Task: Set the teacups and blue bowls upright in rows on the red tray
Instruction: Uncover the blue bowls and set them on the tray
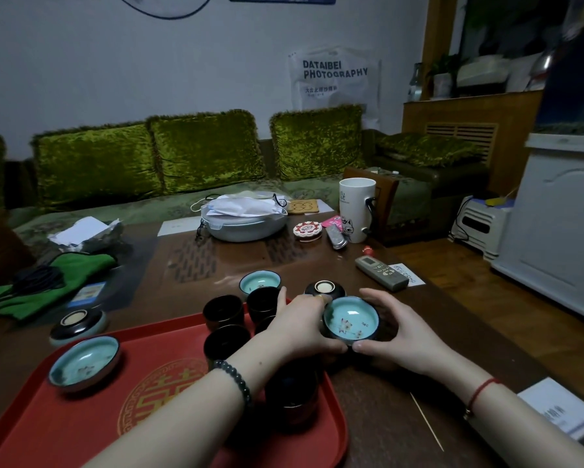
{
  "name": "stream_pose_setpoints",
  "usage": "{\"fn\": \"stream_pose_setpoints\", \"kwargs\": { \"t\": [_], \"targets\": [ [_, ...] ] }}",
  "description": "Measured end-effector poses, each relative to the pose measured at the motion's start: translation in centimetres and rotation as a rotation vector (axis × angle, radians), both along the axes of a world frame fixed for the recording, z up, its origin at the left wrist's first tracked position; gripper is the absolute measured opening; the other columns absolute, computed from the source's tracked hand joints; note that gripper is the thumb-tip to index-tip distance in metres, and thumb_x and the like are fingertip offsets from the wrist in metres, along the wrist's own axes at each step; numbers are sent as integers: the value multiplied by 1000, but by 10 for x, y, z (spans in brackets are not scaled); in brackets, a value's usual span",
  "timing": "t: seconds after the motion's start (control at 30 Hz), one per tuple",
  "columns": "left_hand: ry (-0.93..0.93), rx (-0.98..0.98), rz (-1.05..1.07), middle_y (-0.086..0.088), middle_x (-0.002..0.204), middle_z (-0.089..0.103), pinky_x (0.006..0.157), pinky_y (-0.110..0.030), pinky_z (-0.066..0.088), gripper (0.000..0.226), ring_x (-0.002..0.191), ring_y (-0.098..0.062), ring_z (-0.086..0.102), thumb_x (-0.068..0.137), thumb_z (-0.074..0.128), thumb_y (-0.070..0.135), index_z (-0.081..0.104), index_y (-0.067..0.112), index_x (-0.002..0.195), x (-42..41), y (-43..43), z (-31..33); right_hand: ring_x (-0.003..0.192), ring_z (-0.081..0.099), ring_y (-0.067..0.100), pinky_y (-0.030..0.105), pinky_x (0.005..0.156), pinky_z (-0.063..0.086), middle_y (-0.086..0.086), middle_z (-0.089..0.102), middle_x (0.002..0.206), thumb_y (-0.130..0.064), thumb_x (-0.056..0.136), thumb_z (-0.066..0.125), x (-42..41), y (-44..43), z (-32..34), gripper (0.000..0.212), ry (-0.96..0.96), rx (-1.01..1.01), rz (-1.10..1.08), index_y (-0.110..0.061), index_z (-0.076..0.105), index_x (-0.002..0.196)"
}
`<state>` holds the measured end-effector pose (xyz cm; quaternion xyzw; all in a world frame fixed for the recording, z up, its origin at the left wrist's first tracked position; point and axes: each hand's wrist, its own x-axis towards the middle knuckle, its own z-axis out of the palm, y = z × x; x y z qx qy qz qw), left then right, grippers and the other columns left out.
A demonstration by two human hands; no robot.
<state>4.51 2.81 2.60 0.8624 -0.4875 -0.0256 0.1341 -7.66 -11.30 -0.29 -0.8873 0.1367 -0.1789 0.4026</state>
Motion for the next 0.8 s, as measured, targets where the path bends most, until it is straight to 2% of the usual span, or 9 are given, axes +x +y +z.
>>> {"fn": "stream_pose_setpoints", "kwargs": {
  "t": [0.1,0.17,0.27,0.43,0.53,0.6,0.67,0.8],
  "targets": [
    [27,-93,-2,1,131,53,114,-52,-1,80,128,-16,40,64,71,51,39,20,131,1,8,9,119,39,0,17,98,33,-18,45,126,-34,56,83,1,5,14,80,-52,-39,4,-40,41,123],
    [48,-142,7,3,137,49,116,-50,3,84,131,-14,37,65,71,51,36,21,135,1,15,16,118,38,-3,15,95,32,-21,43,124,-33,56,83,2,10,25,80,-81,-38,7,-38,41,124],
    [65,-251,10,3,139,48,116,-47,15,83,131,-15,38,66,72,50,36,21,135,4,32,27,118,37,-2,18,97,32,-22,41,122,-35,55,83,6,22,41,82,-117,-15,17,-35,42,127],
    [160,-475,43,3,135,52,110,-34,32,79,127,-16,43,65,75,45,41,24,133,12,71,38,121,42,4,28,104,38,-13,47,128,-56,44,72,18,55,65,95,-138,-18,61,-29,42,130],
    [233,-545,75,5,134,53,107,-26,34,76,125,-8,46,65,76,41,42,24,132,20,99,42,124,45,11,39,108,38,-4,50,135,-45,54,78,32,75,74,87,-141,-18,109,-25,42,131],
    [292,-565,82,2,133,55,109,-31,36,76,124,-8,48,66,77,38,42,22,132,26,117,44,125,45,11,39,109,37,-2,50,135,-37,59,80,43,88,78,82,-146,-43,137,-22,43,131],
    [288,-579,107,2,132,55,109,-34,36,76,124,-8,47,67,76,38,42,21,132,32,136,46,126,43,11,38,110,35,-1,48,138,-37,60,80,55,102,81,83,-137,-68,170,-21,42,132],
    [210,-603,173,7,133,53,99,-15,31,74,122,-2,44,66,76,41,44,25,130,45,172,47,126,43,12,33,109,34,1,45,139,-34,62,80,81,133,86,84,-123,-107,232,-18,39,134]
  ]
}}
